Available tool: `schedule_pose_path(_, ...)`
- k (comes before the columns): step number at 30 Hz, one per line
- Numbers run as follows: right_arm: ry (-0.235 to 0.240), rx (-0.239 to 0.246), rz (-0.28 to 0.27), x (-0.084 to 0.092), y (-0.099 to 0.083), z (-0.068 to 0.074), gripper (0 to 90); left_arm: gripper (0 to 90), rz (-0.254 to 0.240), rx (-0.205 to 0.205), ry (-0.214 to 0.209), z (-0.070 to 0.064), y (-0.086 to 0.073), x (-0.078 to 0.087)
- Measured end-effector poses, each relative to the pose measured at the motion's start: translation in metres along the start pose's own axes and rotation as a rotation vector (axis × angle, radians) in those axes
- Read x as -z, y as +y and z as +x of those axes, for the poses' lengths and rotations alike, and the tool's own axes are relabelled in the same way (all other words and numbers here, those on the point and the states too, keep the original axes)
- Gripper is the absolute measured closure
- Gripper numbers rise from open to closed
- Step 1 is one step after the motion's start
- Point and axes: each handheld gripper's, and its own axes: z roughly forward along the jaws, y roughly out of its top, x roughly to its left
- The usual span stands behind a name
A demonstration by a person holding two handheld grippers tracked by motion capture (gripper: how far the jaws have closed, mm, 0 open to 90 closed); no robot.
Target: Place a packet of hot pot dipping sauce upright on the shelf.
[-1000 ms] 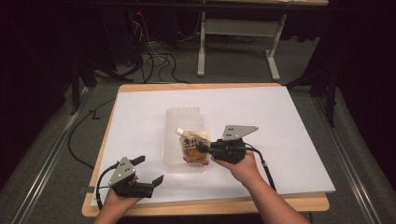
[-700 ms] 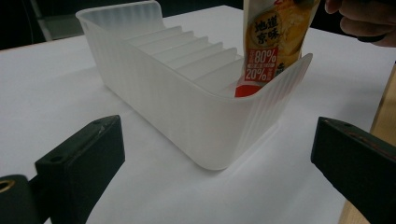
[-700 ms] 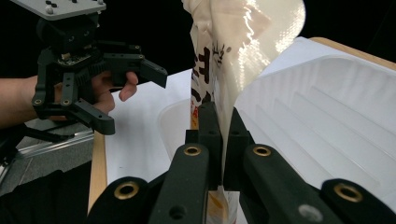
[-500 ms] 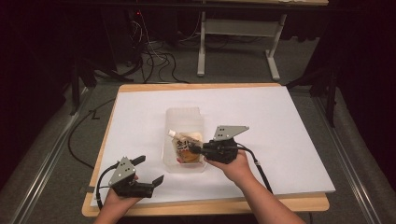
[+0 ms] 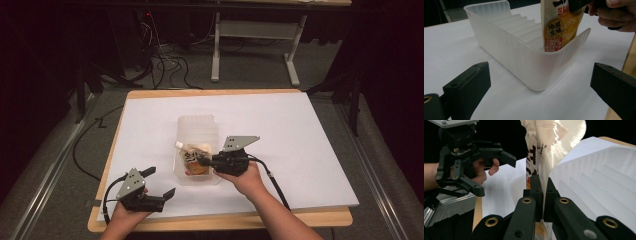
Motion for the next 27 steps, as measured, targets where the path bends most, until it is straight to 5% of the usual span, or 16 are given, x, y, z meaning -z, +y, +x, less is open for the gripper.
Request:
schedule_pose_path(22, -0.019, -0.013, 0.058, -0.018, -0.018, 0.0, 89.5, 3.4, -0.004, 0.0, -0.004, 0.0, 0.0, 0.0)
schedule_pose_path(27, -0.025, -0.026, 0.046, -0.014, -0.017, -0.002, 82.0, 3.4, -0.004, 0.002, -0.003, 0.0, 0.0, 0.0)
